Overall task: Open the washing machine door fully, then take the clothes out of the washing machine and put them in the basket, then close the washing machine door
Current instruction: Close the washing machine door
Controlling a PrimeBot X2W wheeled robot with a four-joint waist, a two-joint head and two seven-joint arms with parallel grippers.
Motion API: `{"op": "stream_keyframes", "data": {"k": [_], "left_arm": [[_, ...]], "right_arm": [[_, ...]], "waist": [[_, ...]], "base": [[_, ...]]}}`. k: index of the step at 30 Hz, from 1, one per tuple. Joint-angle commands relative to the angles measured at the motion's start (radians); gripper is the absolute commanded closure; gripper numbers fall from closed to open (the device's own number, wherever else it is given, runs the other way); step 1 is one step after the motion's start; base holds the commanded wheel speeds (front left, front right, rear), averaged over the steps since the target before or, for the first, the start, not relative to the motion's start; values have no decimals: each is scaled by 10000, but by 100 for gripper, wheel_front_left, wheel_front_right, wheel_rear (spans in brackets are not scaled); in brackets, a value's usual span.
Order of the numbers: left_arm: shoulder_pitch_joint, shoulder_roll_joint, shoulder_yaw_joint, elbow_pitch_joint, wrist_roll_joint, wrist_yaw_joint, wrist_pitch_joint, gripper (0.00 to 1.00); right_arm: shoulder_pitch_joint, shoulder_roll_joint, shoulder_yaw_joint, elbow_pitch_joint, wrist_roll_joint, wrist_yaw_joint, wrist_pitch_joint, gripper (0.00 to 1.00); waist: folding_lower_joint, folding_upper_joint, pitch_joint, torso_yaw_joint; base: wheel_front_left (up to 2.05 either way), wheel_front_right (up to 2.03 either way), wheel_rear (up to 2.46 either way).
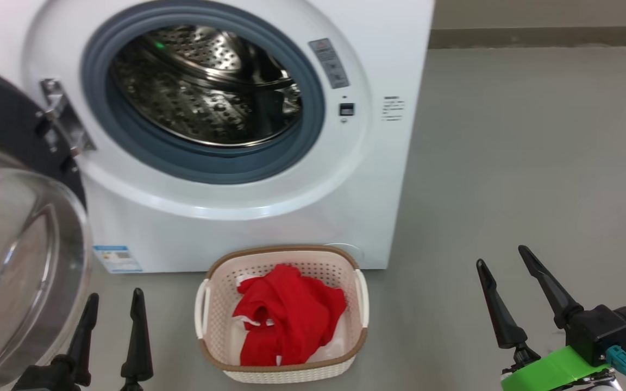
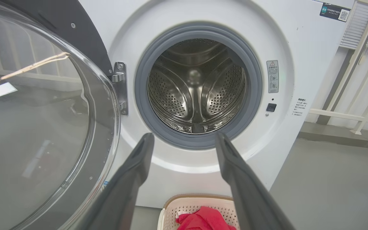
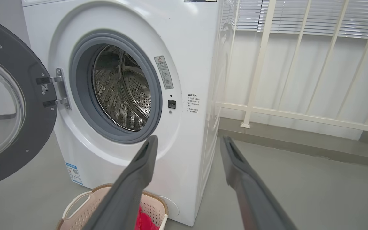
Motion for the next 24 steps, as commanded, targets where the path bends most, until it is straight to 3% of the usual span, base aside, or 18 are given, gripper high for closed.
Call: {"op": "stream_keyframes", "data": {"k": [1, 24], "left_arm": [[-142, 65, 297, -321, 5, 98, -122, 0], [117, 285, 420, -628, 98, 537, 2, 0]], "right_arm": [[-354, -152, 301, -204, 96, 50, -65, 0], [-194, -90, 459, -278, 168, 50, -65, 0]], "waist": [[0, -1, -45, 507], [0, -1, -330, 2767]], "base": [[0, 0, 0], [0, 0, 0]]}}
